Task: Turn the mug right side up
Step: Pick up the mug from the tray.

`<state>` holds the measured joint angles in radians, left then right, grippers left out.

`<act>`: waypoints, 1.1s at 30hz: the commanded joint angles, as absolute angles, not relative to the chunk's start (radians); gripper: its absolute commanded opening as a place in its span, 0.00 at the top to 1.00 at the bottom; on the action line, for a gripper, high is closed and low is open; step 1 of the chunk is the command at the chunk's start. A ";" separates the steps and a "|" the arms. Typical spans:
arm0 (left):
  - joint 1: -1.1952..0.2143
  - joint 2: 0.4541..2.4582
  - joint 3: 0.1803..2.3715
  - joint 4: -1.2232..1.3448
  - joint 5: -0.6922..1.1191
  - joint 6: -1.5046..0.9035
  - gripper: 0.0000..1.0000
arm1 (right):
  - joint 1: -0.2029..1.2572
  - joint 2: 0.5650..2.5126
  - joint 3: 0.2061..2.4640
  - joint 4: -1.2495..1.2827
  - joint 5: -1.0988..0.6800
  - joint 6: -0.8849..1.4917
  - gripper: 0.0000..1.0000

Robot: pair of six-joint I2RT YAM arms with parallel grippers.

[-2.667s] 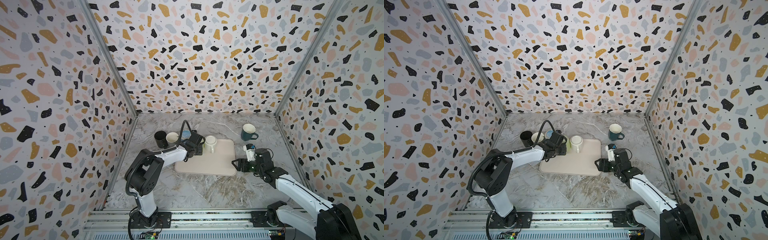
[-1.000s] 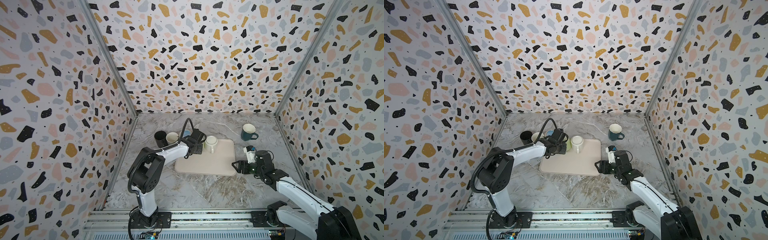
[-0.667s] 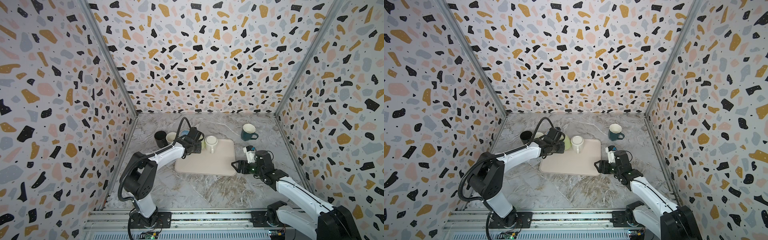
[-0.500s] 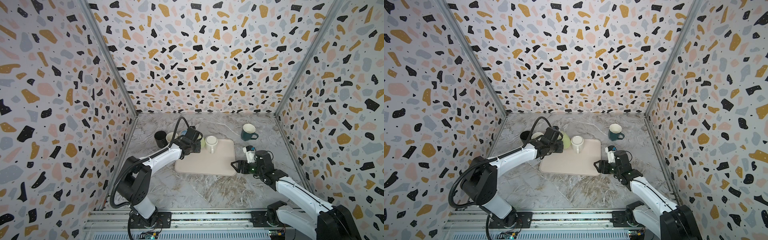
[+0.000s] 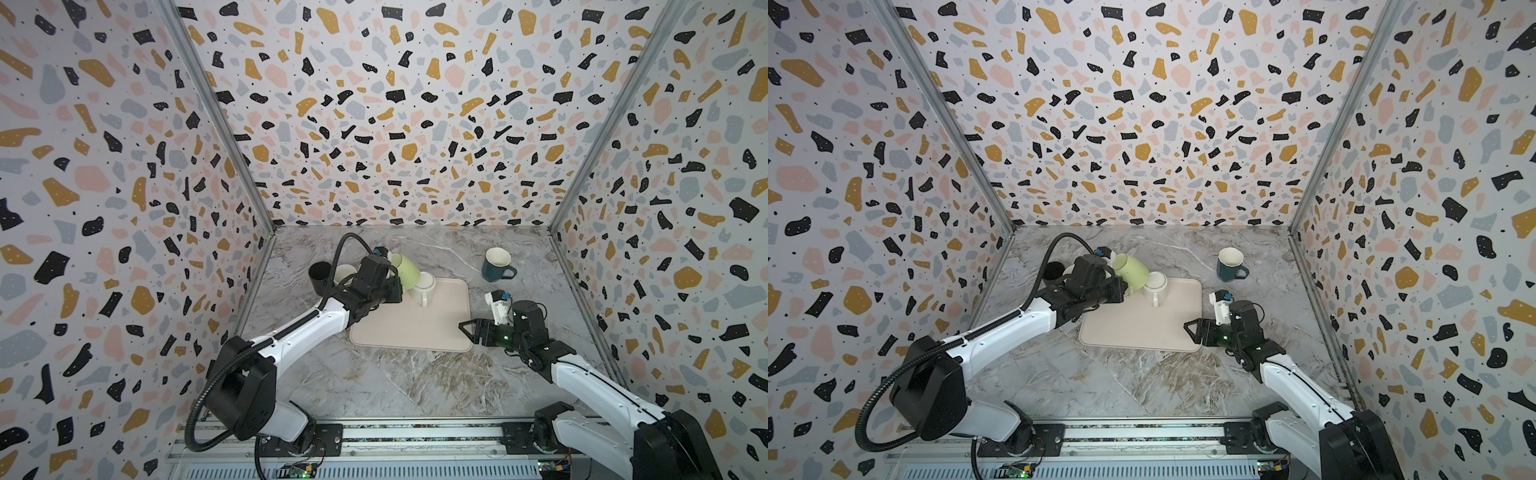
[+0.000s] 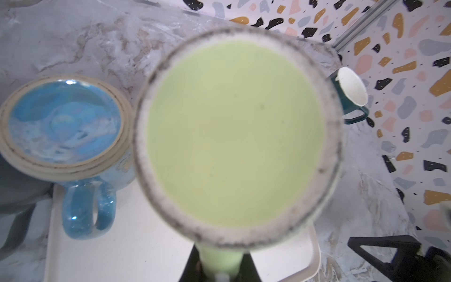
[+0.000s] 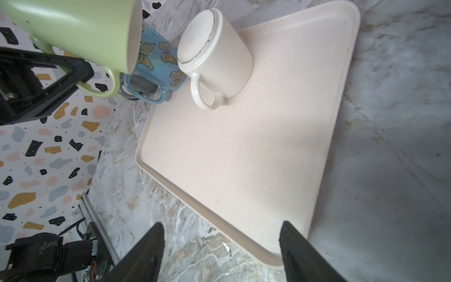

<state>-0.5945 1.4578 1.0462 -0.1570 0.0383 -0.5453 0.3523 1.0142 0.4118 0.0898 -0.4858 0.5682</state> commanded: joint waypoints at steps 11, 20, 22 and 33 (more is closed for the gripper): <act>-0.592 1.393 1.024 0.153 0.213 -0.652 1.00 | 0.348 0.962 0.393 0.223 -0.563 0.670 0.24; -0.600 1.388 1.012 0.241 0.281 -0.726 1.00 | 0.348 0.958 0.376 0.361 -0.618 0.757 0.24; -0.604 1.391 1.016 0.244 0.289 -0.728 1.00 | 0.348 0.959 0.374 0.379 -0.624 0.768 0.24; -0.630 1.414 1.043 0.301 0.371 -0.762 1.00 | 0.353 0.946 0.369 0.459 -0.614 0.800 0.24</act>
<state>-0.6239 1.4330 1.0019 0.1299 0.3088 -0.7528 0.3508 0.9718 0.3748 0.3927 -0.6167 0.7845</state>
